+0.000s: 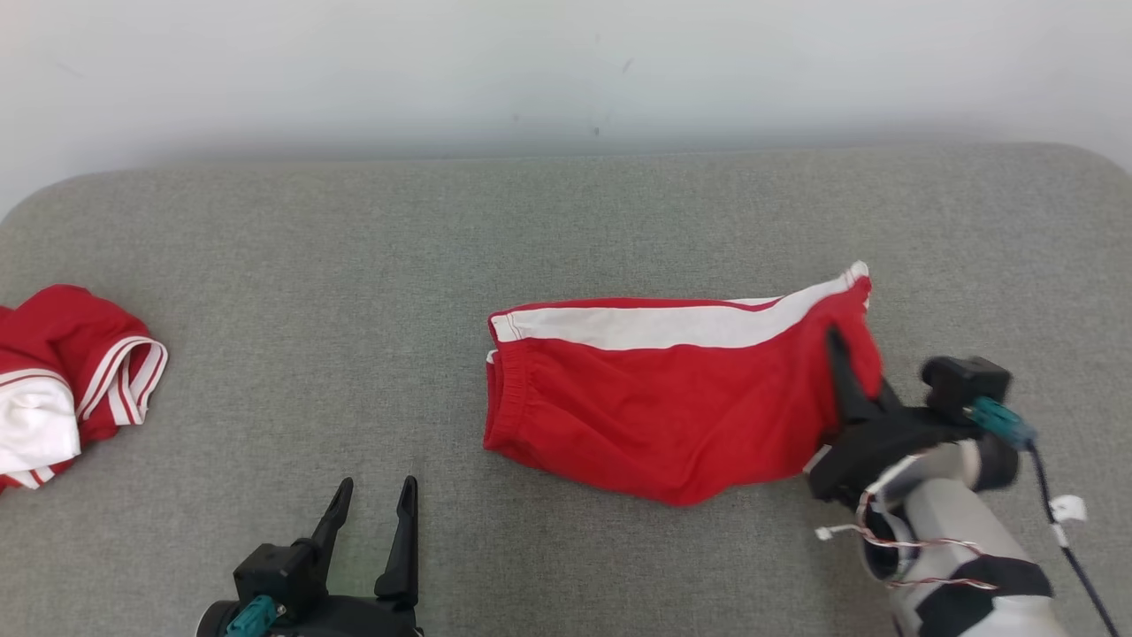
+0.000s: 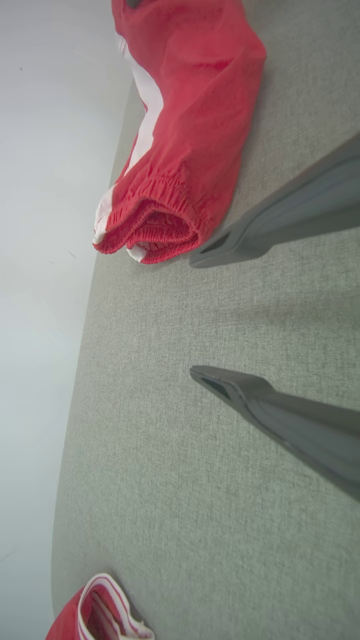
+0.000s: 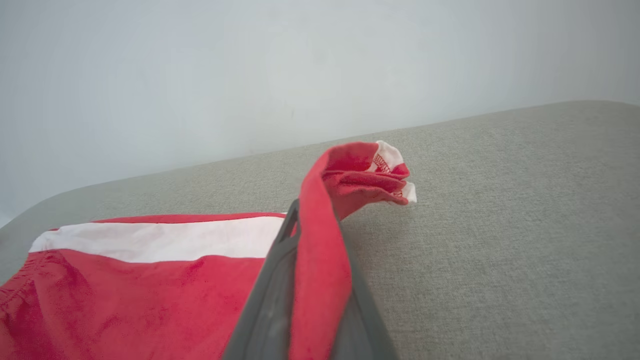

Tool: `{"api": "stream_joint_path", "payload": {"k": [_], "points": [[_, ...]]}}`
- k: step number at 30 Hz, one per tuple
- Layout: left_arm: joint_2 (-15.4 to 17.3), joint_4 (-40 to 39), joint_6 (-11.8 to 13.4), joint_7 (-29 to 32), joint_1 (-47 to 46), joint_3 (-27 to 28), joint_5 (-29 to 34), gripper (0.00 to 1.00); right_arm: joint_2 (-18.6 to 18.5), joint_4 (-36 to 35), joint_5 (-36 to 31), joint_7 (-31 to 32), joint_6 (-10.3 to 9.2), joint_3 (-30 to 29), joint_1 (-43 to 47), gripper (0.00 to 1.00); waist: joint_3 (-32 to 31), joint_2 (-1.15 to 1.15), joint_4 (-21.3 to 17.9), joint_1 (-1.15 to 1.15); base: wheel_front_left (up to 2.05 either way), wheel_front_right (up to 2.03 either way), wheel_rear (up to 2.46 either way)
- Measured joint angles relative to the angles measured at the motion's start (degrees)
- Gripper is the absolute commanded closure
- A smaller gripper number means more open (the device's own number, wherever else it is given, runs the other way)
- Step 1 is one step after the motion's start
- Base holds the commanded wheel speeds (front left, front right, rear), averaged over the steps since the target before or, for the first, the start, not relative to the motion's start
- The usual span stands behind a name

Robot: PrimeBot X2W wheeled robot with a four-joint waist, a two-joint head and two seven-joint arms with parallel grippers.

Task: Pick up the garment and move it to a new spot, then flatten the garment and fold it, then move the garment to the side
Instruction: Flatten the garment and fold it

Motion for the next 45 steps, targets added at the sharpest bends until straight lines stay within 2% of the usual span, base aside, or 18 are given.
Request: {"api": "stream_joint_path", "payload": {"k": [4, 8, 15, 16, 17, 18, 19, 25, 28, 34, 45], "points": [[0.03, 0.21, 0.0, 0.0, 0.07, -0.33, -0.37, 0.0, 2.15, -3.86, -1.27, 0.0, 0.0, 4.11, -1.08, 1.0, -0.12, 0.0, 0.59, 0.0, 0.0, 0.0, 0.0], [0.02, 0.46, 0.0, 0.0, 0.07, -0.68, -0.49, 0.0, 4.06, -5.7, -1.63, 0.03, 0.0, 10.57, -1.27, 1.0, -0.37, 0.0, 1.36, 0.0, 0.0, 0.0, 0.0], [0.01, 0.47, 0.0, 0.0, 0.29, -0.3, -0.3, 0.0, 7.25, -7.14, 2.13, 1.08, 0.0, 21.14, -1.93, 1.0, -0.77, 0.0, 2.57, 0.0, 0.0, 0.0, 0.0], [0.01, 0.47, 0.0, 0.0, 0.29, -0.3, -0.3, 0.0, 7.25, -7.14, 2.13, 1.08, 0.0, 21.14, -1.93, 0.88, -0.77, 0.0, 2.57, 0.0, 0.0, 0.0, 0.0], [0.05, 0.64, 0.0, 0.0, 0.32, -0.3, 0.32, 0.0, 7.43, -6.72, 2.56, 1.08, 0.0, 22.03, -1.93, 0.7, -0.8, 0.0, 2.69, 0.0, 0.0, 0.0, 0.0], [0.13, 0.86, 0.0, 0.0, 0.34, -0.34, 1.44, 0.0, 7.53, -6.32, 2.71, 1.07, 0.0, 23.07, -1.94, 0.17, -0.85, 0.0, 2.81, 0.0, 0.0, 0.0, 0.0], [0.12, 1.04, 0.0, 0.0, 0.34, -0.29, 2.05, 0.0, 7.67, -5.89, 3.07, 1.03, 0.0, 23.92, -1.93, 0.0, -0.92, 0.0, 2.9, 0.0, 0.0, 0.0, 0.0], [0.1, 1.36, 0.0, 0.0, 0.34, 0.23, 3.56, 0.0, 8.17, -6.2, 7.32, 0.64, 0.0, 29.86, -1.81, 0.0, -1.5, 0.0, 2.96, 0.0, 0.0, 0.0, 0.0], [0.11, 1.34, 0.0, 0.0, 0.54, 0.58, 5.12, 0.0, 8.34, -5.88, 7.93, 0.41, 0.0, 29.71, -1.8, 0.0, -1.78, 0.0, 2.44, 0.0, 0.0, 0.0, 0.0], [0.09, 0.94, 0.0, 0.0, 1.16, 3.04, 7.77, 0.0, 8.22, -5.38, 2.88, 0.12, 0.0, 19.92, 0.12, 0.0, -2.57, 0.0, 0.8, 0.0, 0.0, 0.0, 0.0], [0.05, -0.21, 0.0, 0.0, 3.56, 6.5, 8.93, 0.0, 7.83, -10.47, -10.15, 0.0, 0.0, 0.87, 11.83, 0.0, -4.01, 0.0, -2.35, 0.0, 0.0, 0.0, 0.0]]}}
